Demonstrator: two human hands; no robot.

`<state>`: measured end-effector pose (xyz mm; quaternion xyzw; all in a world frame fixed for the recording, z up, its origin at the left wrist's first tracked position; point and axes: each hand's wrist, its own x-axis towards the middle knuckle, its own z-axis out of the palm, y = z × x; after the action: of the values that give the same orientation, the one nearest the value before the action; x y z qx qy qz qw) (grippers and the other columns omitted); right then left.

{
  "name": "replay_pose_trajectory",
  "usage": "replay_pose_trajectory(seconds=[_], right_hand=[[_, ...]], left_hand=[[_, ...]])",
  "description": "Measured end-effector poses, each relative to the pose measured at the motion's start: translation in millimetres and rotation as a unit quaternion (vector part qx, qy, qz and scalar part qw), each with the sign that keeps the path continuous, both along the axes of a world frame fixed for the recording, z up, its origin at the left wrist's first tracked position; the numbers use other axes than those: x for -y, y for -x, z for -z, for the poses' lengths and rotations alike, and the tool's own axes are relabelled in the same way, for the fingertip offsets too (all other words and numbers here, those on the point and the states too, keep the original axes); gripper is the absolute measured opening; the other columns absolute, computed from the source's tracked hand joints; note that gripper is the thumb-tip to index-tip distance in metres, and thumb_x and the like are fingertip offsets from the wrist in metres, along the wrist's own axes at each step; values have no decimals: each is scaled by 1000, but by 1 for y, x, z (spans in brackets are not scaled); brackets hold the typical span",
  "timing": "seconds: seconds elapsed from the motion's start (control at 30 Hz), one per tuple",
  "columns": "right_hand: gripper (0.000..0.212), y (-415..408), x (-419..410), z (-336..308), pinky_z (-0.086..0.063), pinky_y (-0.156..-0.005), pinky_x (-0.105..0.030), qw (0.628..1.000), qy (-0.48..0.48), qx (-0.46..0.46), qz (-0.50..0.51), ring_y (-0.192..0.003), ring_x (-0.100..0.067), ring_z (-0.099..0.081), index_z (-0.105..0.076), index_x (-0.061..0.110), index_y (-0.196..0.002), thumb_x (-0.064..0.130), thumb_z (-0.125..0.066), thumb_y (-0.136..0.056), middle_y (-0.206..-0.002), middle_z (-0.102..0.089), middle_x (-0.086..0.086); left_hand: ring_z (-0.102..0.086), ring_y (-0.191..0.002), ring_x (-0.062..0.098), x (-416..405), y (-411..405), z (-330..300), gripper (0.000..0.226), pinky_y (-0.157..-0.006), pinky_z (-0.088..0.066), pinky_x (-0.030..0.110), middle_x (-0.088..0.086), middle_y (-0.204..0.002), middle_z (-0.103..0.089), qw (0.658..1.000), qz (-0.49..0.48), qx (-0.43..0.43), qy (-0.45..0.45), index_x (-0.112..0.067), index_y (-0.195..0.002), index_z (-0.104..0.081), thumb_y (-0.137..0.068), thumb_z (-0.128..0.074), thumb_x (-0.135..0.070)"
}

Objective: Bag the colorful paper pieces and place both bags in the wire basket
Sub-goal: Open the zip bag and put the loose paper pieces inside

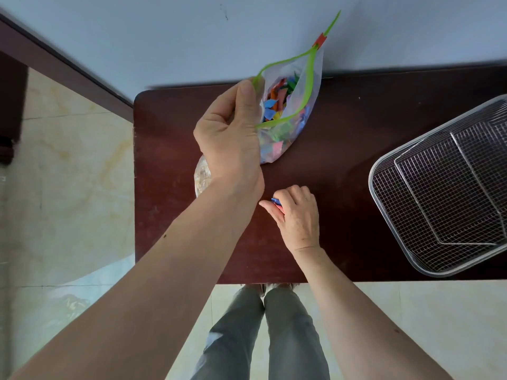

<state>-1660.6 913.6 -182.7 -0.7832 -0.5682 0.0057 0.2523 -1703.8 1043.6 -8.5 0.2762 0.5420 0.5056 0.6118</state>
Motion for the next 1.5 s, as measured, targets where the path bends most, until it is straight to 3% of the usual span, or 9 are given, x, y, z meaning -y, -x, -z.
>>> replay_pose_trajectory(seconds=[0.33,0.5,0.57,0.67,0.8,0.9,1.03,1.17,1.5], right_hand=[[44,0,-4,0,-31,-54,-33,998,-39,39,0,-44,-21,-44,-52,12,-58,41,-68,-88,-46,-44,0],[39,-3,-13,-15,-38,-47,-29,985,-56,-145,80,-41,-21,-43,-53,8,-56,31,-73,-81,-45,-45,-1],[38,-3,-20,-35,-34,-46,-26,925,-69,-332,169,-44,-15,-35,-53,7,-55,25,-77,-79,-46,-39,3],[41,-8,-34,-68,-27,-47,-24,732,-111,-596,311,-48,-10,-26,-48,12,-53,22,-77,-81,-50,-31,6],[36,-21,-48,-103,-23,-47,-23,522,-139,-749,384,-41,-9,-22,-52,16,-59,30,-72,-85,-46,-31,7],[35,-28,-57,-128,-23,-46,-21,445,-147,-808,357,-44,-9,-23,-48,20,-63,37,-67,-87,-51,-30,7],[32,-32,-66,-156,-36,-39,-16,393,-157,-853,305,-48,-6,-44,-49,23,-65,38,-64,-88,-62,-51,7],[25,-35,-75,-182,-40,-40,-17,388,-168,-870,255,-50,-8,-49,-58,15,-72,30,-60,-92,-67,-57,1],[20,-35,-100,-225,-53,-73,-24,502,-237,-805,210,-77,-13,-64,-65,11,-86,23,-53,-96,-82,-64,-1]], left_hand=[[-70,-95,20,0,1,1,16,-90,-57,29,6,-86,-74,1000,4,-7,-7,7,-101,-70,-92,-61,-4],[-70,-98,21,0,1,2,18,-91,-57,29,10,-91,-74,1000,0,-3,-3,8,-103,-69,-93,-61,-4],[-70,-95,20,1,1,1,17,-90,-57,28,9,-89,-74,1000,3,-5,-3,7,-101,-70,-92,-61,-4],[-70,-92,18,2,0,-1,14,-88,-57,29,6,-87,-74,1000,6,-6,1,3,-99,-71,-92,-63,-6],[-69,-88,14,6,1,-2,14,-86,-58,29,-3,-81,-75,999,18,-39,-5,0,-98,-73,-93,-62,-7],[-69,-85,9,9,2,-3,13,-81,-56,24,-8,-78,-75,997,28,-65,-10,-2,-98,-73,-93,-62,-8],[-70,-84,6,12,2,-6,16,-79,-56,22,-7,-81,-75,996,39,-81,1,1,-102,-72,-93,-62,-8],[-70,-80,3,12,-1,-16,14,-74,-54,18,-11,-77,-75,995,47,-85,23,-4,-98,-73,-94,-61,-10],[-63,-65,-13,24,-9,-45,19,-55,-45,2,-8,-85,-70,984,60,-148,73,-8,-105,-72,-94,-61,-19]])
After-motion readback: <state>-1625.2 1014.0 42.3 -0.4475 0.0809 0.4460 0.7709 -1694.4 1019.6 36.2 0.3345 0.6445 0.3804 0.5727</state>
